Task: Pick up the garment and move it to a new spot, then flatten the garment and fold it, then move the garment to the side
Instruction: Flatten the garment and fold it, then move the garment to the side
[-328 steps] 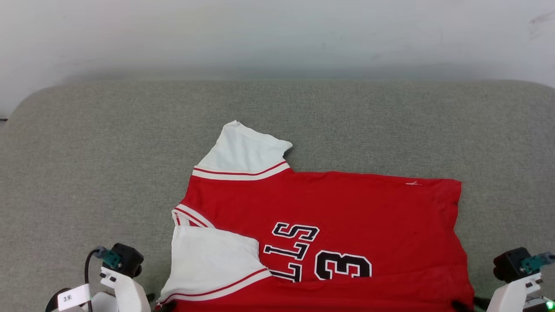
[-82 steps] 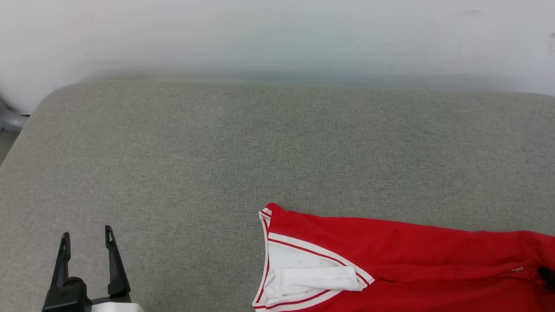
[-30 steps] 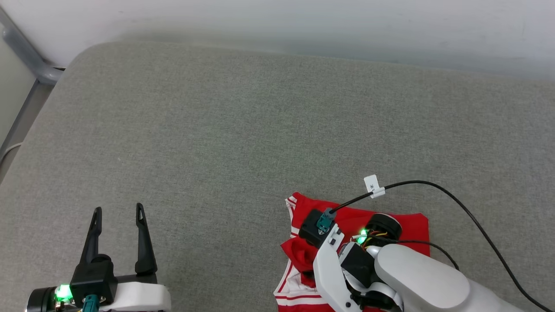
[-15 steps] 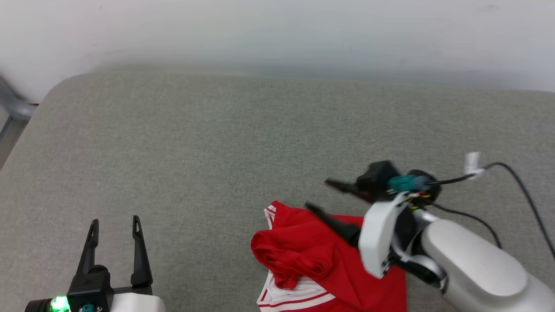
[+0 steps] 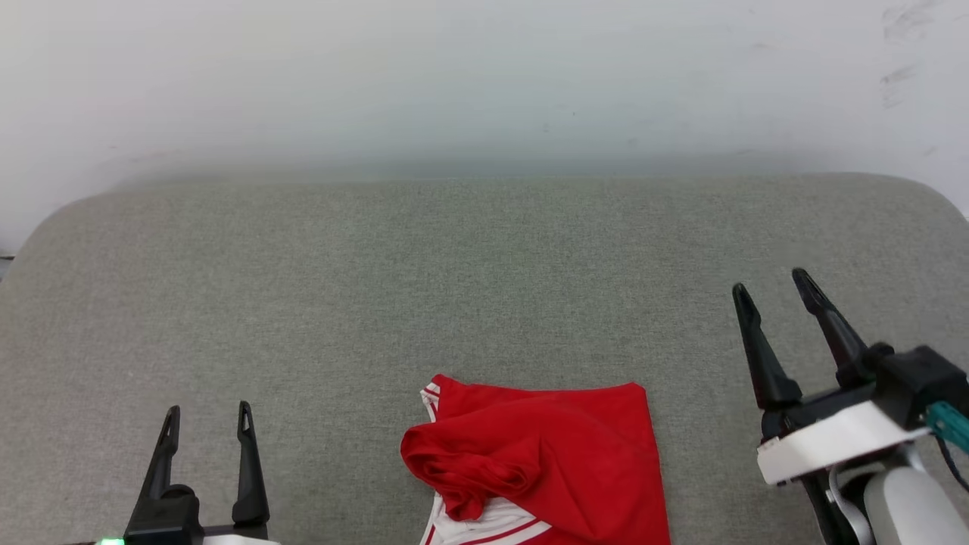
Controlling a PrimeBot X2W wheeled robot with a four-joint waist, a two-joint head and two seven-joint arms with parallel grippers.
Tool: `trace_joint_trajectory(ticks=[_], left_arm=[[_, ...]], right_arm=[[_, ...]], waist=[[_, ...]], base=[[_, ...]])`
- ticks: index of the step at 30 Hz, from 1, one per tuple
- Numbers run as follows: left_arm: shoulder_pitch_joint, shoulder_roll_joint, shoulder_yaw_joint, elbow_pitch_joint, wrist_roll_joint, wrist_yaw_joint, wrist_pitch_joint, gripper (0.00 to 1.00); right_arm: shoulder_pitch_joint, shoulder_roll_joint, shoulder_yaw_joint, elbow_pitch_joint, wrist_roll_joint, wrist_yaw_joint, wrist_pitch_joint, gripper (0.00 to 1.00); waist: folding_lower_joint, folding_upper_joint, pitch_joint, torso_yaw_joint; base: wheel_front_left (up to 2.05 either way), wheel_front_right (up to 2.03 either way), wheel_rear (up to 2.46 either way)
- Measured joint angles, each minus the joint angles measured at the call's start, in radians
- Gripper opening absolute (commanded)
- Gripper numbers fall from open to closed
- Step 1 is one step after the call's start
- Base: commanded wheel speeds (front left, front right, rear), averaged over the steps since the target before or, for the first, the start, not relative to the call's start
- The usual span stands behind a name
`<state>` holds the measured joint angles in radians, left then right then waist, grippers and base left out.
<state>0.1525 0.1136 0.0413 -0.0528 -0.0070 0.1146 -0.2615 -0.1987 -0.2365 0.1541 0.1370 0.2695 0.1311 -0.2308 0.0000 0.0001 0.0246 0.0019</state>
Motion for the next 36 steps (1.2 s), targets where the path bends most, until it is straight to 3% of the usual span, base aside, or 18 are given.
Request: trace_joint_trajectory(ticks=[7,12,36], left_arm=[[0.031,0.008,-0.003,0.003,-0.001,-0.005,0.000,1.00],[0.046,0.016,-0.016,0.006,0.005,-0.009,0.000,1.00],[0.059,0.029,-0.050,0.022,0.004,-0.003,0.000,1.00]], right_arm=[[0.179,0.115,-0.119,-0.095,-0.060,0.000,-0.015,1.00],[0.263,0.158,-0.153,-0.135,-0.068,0.000,-0.020,1.00],[0.302,0.184,-0.149,-0.122,-0.076,0.000,-0.023,1.00]], waist=[[-0.0001,0.0000,-0.025,-0.016],[-0.0002,0.0000,-0.032,-0.012],[0.0000,0.0000,-0.056,0.007]], base=[[0.00,0.00,0.00],[0.00,0.00,0.00],[0.00,0.00,0.00]])
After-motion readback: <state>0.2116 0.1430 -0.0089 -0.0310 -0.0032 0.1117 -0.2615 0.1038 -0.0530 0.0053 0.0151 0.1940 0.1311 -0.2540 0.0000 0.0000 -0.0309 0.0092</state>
